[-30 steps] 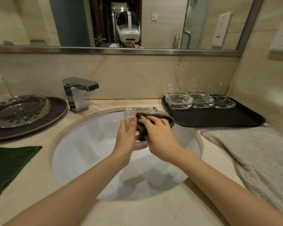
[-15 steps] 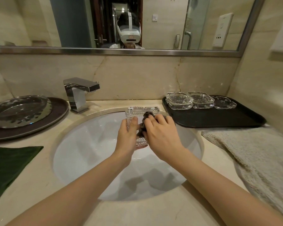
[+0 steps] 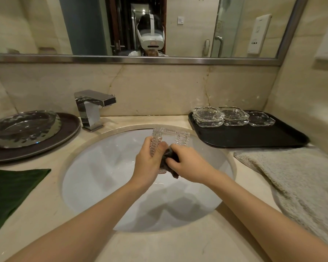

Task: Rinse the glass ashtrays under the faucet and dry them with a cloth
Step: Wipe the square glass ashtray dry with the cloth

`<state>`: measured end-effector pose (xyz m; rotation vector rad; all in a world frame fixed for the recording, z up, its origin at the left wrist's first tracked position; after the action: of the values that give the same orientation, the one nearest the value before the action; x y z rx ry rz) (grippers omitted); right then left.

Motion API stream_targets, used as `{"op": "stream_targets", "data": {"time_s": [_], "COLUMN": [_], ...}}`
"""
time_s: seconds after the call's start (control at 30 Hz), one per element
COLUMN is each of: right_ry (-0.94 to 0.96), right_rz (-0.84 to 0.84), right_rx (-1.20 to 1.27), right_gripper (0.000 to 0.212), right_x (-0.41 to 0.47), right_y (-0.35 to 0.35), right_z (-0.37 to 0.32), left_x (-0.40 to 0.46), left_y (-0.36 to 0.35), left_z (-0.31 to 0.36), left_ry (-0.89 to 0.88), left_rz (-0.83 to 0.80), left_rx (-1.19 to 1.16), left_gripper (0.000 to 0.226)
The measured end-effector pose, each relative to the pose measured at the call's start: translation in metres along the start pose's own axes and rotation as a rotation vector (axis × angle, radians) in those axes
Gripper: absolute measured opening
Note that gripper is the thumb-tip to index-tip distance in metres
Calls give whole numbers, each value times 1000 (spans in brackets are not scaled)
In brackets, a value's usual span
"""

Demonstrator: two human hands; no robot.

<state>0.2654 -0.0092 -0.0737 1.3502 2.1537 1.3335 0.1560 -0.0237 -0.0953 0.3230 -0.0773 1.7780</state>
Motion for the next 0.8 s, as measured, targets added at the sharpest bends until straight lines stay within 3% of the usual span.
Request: {"op": "stream_targets", "data": {"time_s": [0.07,0.17,0.33,0.43,0.5,0.57,0.67,0.73,0.8], "right_ry": [17,61,60,184,287,302,85,-23,-11], "right_rz": [-62,-98,-43,26,137,385,704,614,523], "right_rx": [304,318,-412,-620,-675,-594,-154,6,-54], "right_gripper": [20,28,29,28,25,22,24,31,46], "right_x": [-4,-5,-8,-7,-3,-3,-10,-5,2], "right_y": [0,-2,2,3,13,29,49,39,24], "right_z": [-8,-13,2,2,-5,-6,2,5,5], "left_x": [-1,-1,1,3,4,4,2,-1,-3], "left_y": [-1,1,7,7,5,4,0,-4,-9], "left_z": [1,3,2,2,0,-4,-9,-7,-3], "left_ry": [-3,-13,104,182,273,372,455,463,448], "left_rz": [-19,19,112,146,161,153,103,67,38], "left_rx": [-7,8,-129,-195,-272,-368,-437,-454,-445], "left_gripper": [35,37,12,2,10,19,24,25,26]}}
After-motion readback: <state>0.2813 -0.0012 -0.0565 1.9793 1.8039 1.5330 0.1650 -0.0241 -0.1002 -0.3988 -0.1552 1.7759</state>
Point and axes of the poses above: each hand's wrist, its own x-axis towards the middle knuckle, its own y-axis out of the back of the hand, z = x × y, the point moved 4 cm from there along x, towards the middle knuckle, and after that the axes turned 2 degrees about y, right-handed, at the moved point
